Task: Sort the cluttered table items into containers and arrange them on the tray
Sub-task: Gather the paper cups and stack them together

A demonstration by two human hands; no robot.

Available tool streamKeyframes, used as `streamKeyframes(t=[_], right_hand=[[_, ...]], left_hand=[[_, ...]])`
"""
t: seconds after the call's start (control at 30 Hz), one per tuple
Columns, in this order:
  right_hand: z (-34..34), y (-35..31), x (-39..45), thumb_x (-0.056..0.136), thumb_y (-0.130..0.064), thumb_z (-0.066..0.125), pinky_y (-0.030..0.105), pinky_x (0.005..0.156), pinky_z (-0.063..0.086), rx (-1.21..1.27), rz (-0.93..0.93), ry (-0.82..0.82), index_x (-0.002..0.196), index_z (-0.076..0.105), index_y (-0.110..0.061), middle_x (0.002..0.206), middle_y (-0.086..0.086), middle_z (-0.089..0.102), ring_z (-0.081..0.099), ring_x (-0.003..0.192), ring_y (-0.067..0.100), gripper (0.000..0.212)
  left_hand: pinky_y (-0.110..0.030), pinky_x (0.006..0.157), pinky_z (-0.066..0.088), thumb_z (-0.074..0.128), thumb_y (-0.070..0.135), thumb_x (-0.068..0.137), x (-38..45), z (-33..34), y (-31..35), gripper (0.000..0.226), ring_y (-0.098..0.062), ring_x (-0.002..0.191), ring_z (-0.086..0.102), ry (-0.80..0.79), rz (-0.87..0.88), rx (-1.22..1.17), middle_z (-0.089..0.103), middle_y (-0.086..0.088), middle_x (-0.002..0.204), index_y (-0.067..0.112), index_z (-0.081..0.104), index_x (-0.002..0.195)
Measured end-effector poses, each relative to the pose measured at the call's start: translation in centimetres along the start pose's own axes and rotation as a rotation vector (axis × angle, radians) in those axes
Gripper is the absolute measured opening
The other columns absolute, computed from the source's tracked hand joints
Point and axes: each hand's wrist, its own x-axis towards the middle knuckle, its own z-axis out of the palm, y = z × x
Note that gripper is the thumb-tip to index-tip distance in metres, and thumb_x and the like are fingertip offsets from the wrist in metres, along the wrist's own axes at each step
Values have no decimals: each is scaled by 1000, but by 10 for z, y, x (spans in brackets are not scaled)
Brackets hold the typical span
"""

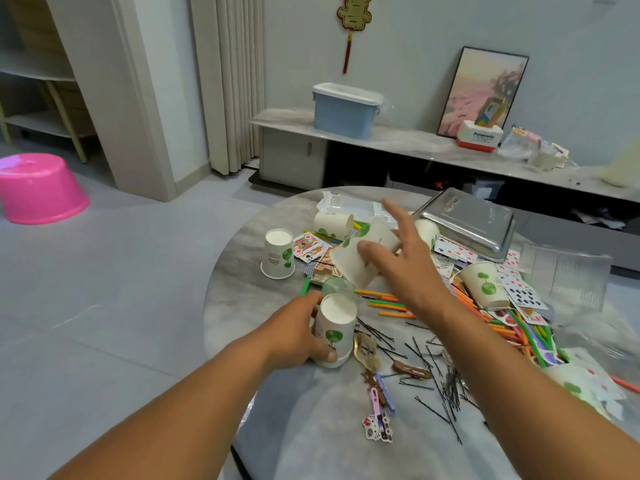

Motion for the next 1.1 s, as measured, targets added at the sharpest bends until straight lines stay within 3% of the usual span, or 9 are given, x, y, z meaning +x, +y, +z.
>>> streamKeyframes(t=[0.13,0.3,0.4,0.53,0.63,0.77,0.83,0.93,1.1], right_hand=[[12,-3,-38,91,-34,72,20,89,54,-195,-31,-261,140,42,-55,128,-13,54,61,109,2,62],[27,10,-57,90,-65,57,28,110,37,-590,-91,-425,152,38,-43,145,-13,48,43,132,2,68],[25,24,-43,91,-74,43,37,109,41,-439,30,-158,148,47,-39,143,-10,55,49,129,7,66],[-4,56,8,93,-51,65,49,102,45,-656,284,295,146,46,-23,139,7,55,52,124,29,63],[-26,79,31,86,-53,71,51,103,41,-791,468,292,148,35,-25,136,13,54,51,124,37,77],[-30,101,39,90,-55,62,49,101,39,-836,481,212,146,31,-33,126,12,62,58,115,38,67],[-29,100,38,90,-53,59,50,101,41,-760,434,238,147,32,-33,127,11,60,58,114,37,66],[-34,76,35,90,-44,64,52,91,54,-421,315,241,147,42,-29,131,11,55,60,108,31,63],[-55,-3,23,87,-45,70,29,74,59,-213,184,-192,121,64,-36,112,4,68,72,87,18,36]], left_hand=[[-30,48,54,91,6,66,-7,-6,5,75,-18,77,65,-10,-28,-1,61,2,115,38,51,120],[-57,87,57,93,6,62,-14,-12,16,99,-32,106,67,-50,-82,-52,56,-3,127,34,40,142],[-40,95,55,98,19,59,-12,-15,25,113,-22,120,58,-103,-83,-31,52,-2,136,37,32,149],[-35,107,46,100,35,55,-5,-20,32,123,-18,127,51,-139,-92,-42,46,0,142,41,25,152],[-26,87,50,96,56,51,-2,-28,35,120,-11,115,57,-167,-97,-149,51,7,133,50,28,150],[-22,58,39,52,98,61,2,-35,46,83,-6,61,48,-77,-170,-216,64,11,110,55,49,132],[-23,52,37,31,90,82,7,-34,48,72,-7,52,41,-9,-200,-266,68,6,113,44,56,131],[-24,52,35,24,74,97,9,-31,50,63,-10,53,41,86,-249,-317,70,0,111,32,64,122],[-25,52,34,28,58,105,11,-31,56,55,-14,55,45,315,-279,-356,73,-4,99,20,68,107]])
